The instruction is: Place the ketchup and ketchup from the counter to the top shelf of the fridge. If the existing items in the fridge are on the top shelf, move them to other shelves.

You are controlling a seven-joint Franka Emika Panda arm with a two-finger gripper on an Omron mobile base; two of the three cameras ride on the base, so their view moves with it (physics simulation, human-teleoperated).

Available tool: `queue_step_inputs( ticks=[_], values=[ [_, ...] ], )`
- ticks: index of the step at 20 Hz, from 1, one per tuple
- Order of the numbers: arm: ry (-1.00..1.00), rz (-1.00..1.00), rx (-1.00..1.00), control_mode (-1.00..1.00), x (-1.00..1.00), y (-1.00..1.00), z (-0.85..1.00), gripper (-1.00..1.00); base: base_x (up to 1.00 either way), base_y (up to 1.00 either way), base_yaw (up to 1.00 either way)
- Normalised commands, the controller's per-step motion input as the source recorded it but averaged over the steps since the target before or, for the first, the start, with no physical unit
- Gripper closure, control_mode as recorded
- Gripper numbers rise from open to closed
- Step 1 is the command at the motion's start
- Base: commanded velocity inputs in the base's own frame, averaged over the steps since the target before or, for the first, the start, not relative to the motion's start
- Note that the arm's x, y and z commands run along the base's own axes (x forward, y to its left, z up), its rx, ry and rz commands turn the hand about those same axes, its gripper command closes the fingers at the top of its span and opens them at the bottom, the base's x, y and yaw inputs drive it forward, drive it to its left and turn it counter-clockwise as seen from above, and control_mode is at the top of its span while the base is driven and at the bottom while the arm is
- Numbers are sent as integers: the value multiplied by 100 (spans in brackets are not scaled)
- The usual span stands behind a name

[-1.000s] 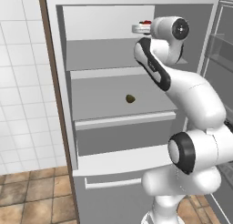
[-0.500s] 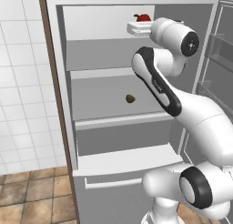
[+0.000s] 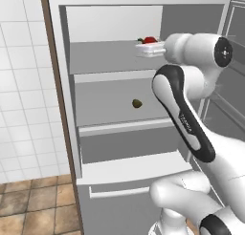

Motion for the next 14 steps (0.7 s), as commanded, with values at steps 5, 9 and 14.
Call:
queue_step_inputs(
  ticks=[5,9,14],
  values=[
    [65,11,-21,-100,-100,26,-100,100,0,0,0],
    [64,3,-5,-100,-25,15,-100,100,0,0,0],
    [26,0,0,-100,44,6,-100,100,0,0,0]
  ],
)
